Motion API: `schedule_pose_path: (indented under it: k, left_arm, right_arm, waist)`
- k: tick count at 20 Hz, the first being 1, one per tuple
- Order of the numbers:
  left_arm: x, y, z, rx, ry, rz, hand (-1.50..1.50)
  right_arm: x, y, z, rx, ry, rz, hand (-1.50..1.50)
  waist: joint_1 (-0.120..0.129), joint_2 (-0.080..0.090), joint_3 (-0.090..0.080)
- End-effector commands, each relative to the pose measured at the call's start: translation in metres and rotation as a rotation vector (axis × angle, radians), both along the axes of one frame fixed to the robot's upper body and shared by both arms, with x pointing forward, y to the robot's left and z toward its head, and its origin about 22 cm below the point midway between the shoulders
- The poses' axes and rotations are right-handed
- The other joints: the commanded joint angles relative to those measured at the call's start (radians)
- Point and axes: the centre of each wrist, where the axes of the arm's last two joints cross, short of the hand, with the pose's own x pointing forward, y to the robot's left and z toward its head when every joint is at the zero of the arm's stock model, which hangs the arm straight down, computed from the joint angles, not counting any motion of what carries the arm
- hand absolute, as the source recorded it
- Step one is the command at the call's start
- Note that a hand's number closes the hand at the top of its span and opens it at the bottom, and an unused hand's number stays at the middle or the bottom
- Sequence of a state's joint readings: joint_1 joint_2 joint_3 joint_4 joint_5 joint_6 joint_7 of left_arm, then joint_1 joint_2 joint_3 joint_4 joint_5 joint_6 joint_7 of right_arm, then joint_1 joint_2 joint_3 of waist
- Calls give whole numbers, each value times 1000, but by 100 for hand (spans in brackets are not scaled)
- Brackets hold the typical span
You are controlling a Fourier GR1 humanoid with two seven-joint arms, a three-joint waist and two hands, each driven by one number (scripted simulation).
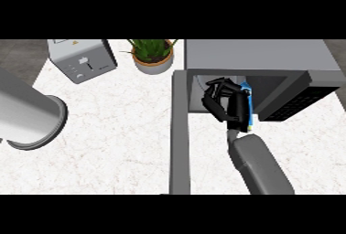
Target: Pick up the milk, place it into the microwave and close the microwave
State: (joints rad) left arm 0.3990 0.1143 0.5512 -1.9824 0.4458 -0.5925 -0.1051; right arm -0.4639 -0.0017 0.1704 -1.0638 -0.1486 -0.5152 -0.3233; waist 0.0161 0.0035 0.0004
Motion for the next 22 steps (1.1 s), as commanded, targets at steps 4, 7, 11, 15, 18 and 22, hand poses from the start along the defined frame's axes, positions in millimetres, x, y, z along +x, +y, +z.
schedule_pose_path:
  k: [4,7,11,15,18,22]
  left_arm:
    - [20,2,-1,4,-25,7,-150]
    - [8,13,-15,-6,11,-8,-150]
    - [9,0,-3,-3,17,-10,-150]
    - [13,8,1,-4,-6,-12,-150]
    - [14,7,-16,-8,14,-7,-150]
    - [23,9,-13,1,-12,-26,-150]
  right_arm:
    - [28,-19,-41,-1,6,0,150]
    - [52,-13,-17,-67,-37,9,150]
    - [62,-29,-19,-128,-97,-13,150]
    - [67,-25,-21,-161,-117,-31,150]
    - [84,-28,3,-226,-116,-75,150]
    - [86,-29,2,-461,-164,-111,150]
  waist:
    - [14,8,1]
    - [12,5,0]
    - [21,8,1]
    - [26,10,1]
    - [31,12,1]
    - [46,19,0]
